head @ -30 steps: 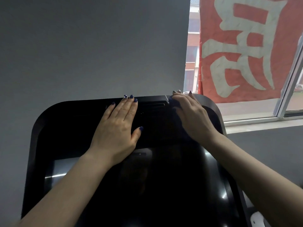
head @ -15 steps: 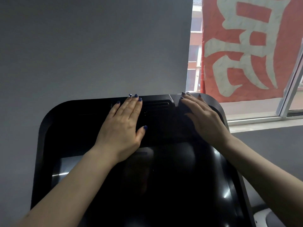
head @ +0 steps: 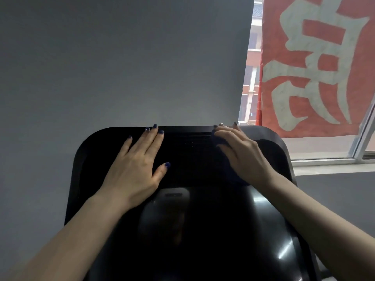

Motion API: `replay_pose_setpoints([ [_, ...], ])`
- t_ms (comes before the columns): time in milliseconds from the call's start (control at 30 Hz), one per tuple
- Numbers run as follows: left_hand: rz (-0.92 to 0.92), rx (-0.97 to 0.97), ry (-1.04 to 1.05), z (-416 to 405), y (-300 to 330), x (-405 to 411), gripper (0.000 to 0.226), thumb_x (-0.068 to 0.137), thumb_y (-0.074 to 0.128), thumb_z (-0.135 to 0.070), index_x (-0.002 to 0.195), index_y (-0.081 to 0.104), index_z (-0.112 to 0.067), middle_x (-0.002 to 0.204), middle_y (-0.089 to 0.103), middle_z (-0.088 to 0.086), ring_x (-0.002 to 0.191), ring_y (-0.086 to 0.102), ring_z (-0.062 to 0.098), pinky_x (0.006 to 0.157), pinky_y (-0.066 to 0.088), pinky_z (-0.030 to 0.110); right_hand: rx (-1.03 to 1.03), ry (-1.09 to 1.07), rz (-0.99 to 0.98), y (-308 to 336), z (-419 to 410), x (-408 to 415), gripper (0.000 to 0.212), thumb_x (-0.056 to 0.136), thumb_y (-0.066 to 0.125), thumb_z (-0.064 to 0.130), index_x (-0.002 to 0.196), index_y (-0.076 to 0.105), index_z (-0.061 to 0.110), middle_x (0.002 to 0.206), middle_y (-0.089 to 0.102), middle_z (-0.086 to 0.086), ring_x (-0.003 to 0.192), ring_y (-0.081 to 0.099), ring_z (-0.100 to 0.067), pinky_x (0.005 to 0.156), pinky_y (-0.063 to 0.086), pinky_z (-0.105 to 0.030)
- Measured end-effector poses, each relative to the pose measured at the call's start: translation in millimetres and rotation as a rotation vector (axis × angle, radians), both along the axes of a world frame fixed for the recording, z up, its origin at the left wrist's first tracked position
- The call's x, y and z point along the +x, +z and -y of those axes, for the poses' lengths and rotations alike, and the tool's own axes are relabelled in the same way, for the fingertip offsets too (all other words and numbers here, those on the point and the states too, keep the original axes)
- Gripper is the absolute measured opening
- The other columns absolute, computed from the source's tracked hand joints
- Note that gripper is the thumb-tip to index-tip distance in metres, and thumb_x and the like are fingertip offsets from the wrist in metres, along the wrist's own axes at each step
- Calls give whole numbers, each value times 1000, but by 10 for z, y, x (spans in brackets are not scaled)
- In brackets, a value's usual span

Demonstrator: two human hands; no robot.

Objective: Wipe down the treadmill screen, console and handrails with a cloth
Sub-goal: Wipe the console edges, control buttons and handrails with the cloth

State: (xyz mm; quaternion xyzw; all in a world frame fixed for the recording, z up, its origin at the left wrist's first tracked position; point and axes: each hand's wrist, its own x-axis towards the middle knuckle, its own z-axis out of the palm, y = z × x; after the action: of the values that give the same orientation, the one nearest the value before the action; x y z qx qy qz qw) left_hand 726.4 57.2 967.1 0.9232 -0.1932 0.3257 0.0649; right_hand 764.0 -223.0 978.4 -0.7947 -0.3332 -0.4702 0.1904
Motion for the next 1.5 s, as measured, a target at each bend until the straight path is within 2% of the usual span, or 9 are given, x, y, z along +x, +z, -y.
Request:
replay_pose_setpoints([
  [200, 15, -37, -21, -11, -7, -4, 78, 89, 11, -59, 158, 11, -23, 165, 0, -8, 149, -5, 1, 121, -4, 31, -108, -2, -36, 38, -273, 5, 36, 95, 48, 25, 118, 63, 2, 128, 64, -9, 126, 54, -19, 120, 21, -28],
  [467, 39, -28, -12, -3, -52, 24, 76, 90, 17, -55, 158, 16, -20, 166, 7, -3, 151, 6, 9, 124, 6, 40, -136, -6, 11, -14, -594, -8, 30, 90, 60, 13, 116, 65, 0, 127, 65, -12, 126, 56, -25, 117, 30, -45],
  [667, 24, -13, -29, -31, -27, 30, 77, 89, 14, -55, 158, 11, -21, 166, 4, -4, 150, 1, 6, 122, -1, 36, -90, -34, -10, -6, -382, -44, 31, 93, 52, 20, 116, 64, 3, 128, 64, -8, 128, 55, -21, 120, 22, -34],
  [833, 12, -4, -43, -51, -15, 16, 80, 85, 10, -53, 158, 4, -20, 165, -1, -5, 149, -5, 3, 121, -6, 32, -155, -2, -19, 1, -874, -45, 29, 90, 59, 13, 117, 64, 3, 129, 64, -11, 127, 55, -23, 118, 29, -41],
  [967, 11, -1, -37, -243, -61, -52, 78, 88, 12, -54, 157, 5, -20, 165, -1, -6, 147, -10, 0, 121, -5, 32, -208, -21, -5, 14, -617, -48, 29, 93, 55, 18, 117, 65, 5, 131, 63, -9, 127, 56, -21, 117, 30, -42],
  [1200, -12, -10, 97, -768, -167, -241, 79, 89, 12, -54, 158, 8, -15, 165, -1, 0, 150, -8, 9, 123, 1, 38, -145, -97, -98, 45, -224, -151, 38, 97, 42, 27, 118, 65, 5, 130, 63, -7, 126, 57, -23, 118, 29, -36],
  [1300, -44, 1, 86, -849, -180, -284, 78, 89, 11, -54, 157, 7, -15, 165, -3, -1, 150, -9, 9, 122, 2, 35, -136, -107, -56, 167, -262, -204, 33, 95, 48, 21, 115, 66, 2, 124, 66, -12, 116, 63, -30, 115, 33, -35],
  [1433, -70, -20, 49, -880, -183, -278, 79, 88, 8, -55, 157, 4, -17, 162, -10, -7, 148, -14, 5, 121, -1, 31, -51, -163, 2, 268, -249, -173, 24, 92, 59, 1, 116, 64, -1, 127, 63, -15, 123, 58, -30, 111, 39, -50],
  [1500, -77, -29, 39, -890, -178, -275, 79, 87, 6, -56, 156, 2, -18, 161, -13, -9, 147, -16, 3, 119, -3, 27, -61, -193, -45, 235, -276, -144, 24, 92, 60, -1, 115, 64, -1, 127, 64, -16, 123, 58, -32, 112, 38, -50],
])
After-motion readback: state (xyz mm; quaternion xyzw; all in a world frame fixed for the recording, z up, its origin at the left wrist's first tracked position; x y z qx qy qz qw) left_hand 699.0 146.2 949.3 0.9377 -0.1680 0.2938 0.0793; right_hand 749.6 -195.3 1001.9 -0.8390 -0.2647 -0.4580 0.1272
